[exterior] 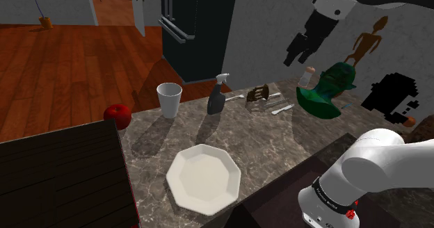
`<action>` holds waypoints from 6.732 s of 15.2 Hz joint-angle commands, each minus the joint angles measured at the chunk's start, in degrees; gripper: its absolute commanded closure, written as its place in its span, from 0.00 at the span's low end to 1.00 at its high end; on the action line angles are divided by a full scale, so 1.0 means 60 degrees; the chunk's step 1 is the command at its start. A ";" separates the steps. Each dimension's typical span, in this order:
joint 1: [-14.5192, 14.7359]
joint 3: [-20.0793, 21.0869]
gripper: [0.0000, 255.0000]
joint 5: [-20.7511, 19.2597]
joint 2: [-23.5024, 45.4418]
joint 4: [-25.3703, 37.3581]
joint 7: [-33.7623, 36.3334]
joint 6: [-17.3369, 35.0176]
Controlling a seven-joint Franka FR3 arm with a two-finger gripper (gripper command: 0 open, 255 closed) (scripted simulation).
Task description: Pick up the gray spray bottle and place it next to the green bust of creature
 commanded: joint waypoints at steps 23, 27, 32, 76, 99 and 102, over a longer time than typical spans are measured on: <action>0.4485 -0.6378 0.00 0.3775 0.6511 0.0515 -1.3960 0.5073; 0.4738 -0.6652 0.00 0.5778 0.8637 0.1830 -1.6885 0.4373; 0.4151 -0.5968 0.00 0.7368 1.0920 0.3645 -1.9537 0.3290; 0.4385 -0.5872 1.00 0.6906 1.0556 0.4376 -1.8881 0.2615; 0.4431 -0.6134 1.00 0.5922 0.9657 0.6126 -1.7275 0.0660; 0.4405 -0.6154 1.00 0.5866 0.9623 0.6451 -1.7091 0.0358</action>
